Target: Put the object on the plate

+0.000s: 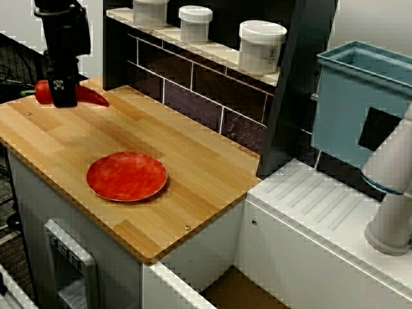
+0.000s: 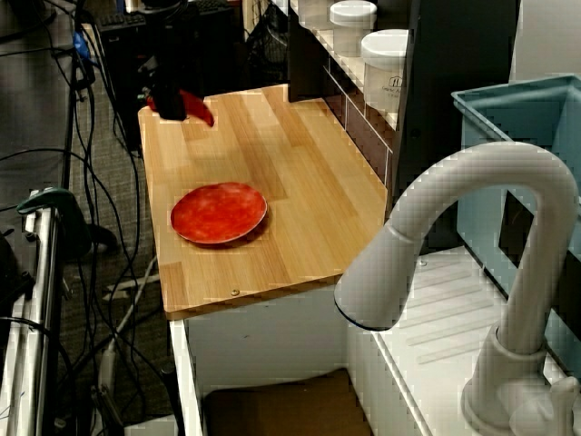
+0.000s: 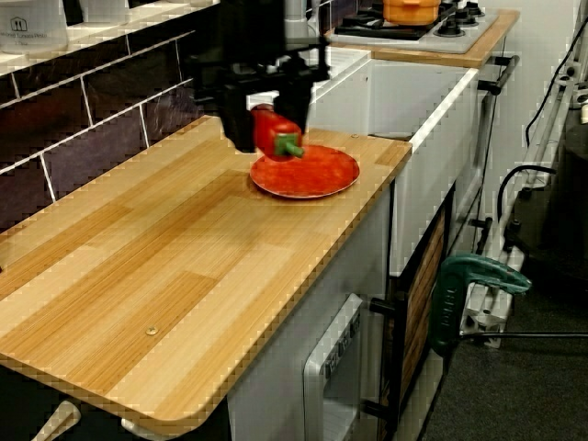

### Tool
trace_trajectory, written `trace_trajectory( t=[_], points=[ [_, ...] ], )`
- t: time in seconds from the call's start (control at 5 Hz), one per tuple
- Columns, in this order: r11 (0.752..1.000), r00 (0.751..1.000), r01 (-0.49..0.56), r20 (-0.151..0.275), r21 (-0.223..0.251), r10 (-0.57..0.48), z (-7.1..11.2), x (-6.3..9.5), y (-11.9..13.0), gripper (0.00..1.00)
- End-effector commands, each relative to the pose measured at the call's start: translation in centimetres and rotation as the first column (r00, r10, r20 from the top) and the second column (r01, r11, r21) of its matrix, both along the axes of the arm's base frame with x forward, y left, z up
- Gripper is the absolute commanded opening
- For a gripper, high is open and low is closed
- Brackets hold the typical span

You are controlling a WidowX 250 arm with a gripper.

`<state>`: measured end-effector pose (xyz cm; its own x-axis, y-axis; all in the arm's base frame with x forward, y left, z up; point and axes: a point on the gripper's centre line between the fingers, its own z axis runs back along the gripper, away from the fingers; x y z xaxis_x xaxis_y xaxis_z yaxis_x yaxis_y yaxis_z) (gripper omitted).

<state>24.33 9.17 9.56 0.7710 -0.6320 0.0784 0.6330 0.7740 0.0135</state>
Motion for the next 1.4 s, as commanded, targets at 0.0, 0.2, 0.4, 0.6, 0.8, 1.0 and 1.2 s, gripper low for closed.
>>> trace_trajectory(
  t=[0.0,0.2,0.4,0.6,0.8,1.0,1.2],
  points=[
    [0.999,0.999,0.031,0.026,0.015,-0.031,-1.6,1.1,-4.7,0.00],
    [0.999,0.999,0.038,0.009,0.013,-0.038,-2.3,1.6,-6.6,0.00],
    [0.998,0.999,0.041,0.015,0.039,-0.042,-3.5,1.8,-7.9,0.00],
    [0.998,0.999,0.041,0.016,0.056,-0.042,-4.6,1.6,-8.4,0.00],
    [0.995,0.999,0.041,0.005,0.090,-0.042,-5.2,0.9,-8.4,1.00],
    [0.996,1.000,0.020,0.001,0.087,-0.020,-5.1,0.6,-7.7,1.00],
    [0.997,1.000,0.013,-0.007,0.074,-0.013,-4.3,0.6,-7.2,1.00]
  ],
)
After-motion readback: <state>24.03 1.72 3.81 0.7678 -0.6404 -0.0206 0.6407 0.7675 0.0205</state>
